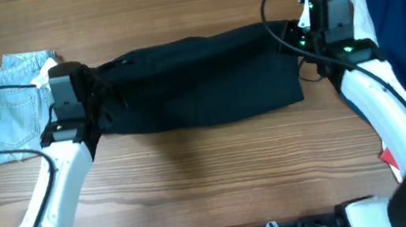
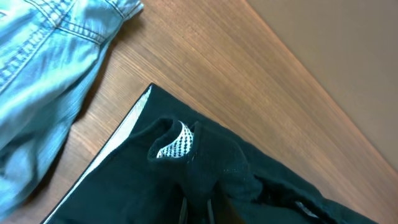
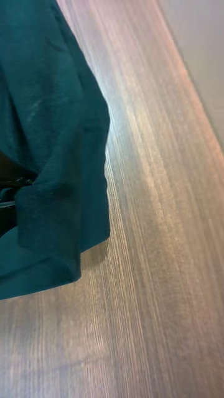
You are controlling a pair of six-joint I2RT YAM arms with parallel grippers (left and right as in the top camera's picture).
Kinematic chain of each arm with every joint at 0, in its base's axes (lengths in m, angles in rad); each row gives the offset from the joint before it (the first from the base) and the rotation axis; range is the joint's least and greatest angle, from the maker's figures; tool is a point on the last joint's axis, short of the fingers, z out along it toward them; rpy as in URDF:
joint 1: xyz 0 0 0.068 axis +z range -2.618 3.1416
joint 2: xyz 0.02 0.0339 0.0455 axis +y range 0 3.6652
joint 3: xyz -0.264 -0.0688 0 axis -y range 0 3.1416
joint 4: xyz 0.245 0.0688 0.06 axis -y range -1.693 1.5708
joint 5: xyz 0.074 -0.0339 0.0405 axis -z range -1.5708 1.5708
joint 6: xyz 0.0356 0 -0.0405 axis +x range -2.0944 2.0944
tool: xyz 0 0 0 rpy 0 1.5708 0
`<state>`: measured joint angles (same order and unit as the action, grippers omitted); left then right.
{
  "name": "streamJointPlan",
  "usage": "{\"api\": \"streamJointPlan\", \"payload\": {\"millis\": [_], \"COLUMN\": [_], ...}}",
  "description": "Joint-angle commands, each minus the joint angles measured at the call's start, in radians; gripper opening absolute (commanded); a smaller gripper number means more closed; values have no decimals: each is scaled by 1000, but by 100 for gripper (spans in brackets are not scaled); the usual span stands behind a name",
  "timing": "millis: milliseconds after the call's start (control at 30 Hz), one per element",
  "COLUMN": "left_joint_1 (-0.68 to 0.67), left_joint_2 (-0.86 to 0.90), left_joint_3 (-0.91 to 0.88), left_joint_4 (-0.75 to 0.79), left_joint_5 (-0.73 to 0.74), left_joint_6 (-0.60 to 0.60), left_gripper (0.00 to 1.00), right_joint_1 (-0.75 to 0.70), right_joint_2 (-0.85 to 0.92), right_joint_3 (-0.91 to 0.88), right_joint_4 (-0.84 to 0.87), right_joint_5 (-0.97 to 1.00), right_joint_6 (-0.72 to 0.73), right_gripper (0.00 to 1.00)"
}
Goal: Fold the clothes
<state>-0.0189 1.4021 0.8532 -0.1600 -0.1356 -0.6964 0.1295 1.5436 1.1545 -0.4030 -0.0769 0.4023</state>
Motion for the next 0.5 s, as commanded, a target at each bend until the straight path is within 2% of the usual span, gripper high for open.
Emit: {"api": "streamJointPlan", "payload": {"millis": [0,100,133,167,200,233,300,333,467], "left_joint_1": [19,19,19,19,19,19,19,19,19], "left_joint_2": [64,100,110,120,127,137,147,147,138], "left_joint_3": [18,18,18,18,18,18,18,18,18], "left_joint_4": [56,85,94,104,111,122,146,151,144], "left_joint_5": [-64,-64,-64,-64,-64,-64,-61,-52,5], "left_joint_6": [9,9,9,9,9,9,11,32,138], "left_gripper": [9,12,16,24,38,55,93,100,100], "right_joint_1": [-17,-17,-16,-15,-15,-15,-15,-15,-15], "right_joint_2": [65,104,114,123,135,144,163,170,173], "right_joint_3": [25,25,25,24,24,25,25,24,25], "right_joint_4": [42,86,99,113,126,140,166,175,175], "right_joint_5": [35,24,24,24,24,19,-5,-16,-29], "right_joint_6": [-11,-10,-9,-9,-8,-7,-7,-7,-9], "right_gripper": [4,4,4,5,6,12,41,54,80]}}
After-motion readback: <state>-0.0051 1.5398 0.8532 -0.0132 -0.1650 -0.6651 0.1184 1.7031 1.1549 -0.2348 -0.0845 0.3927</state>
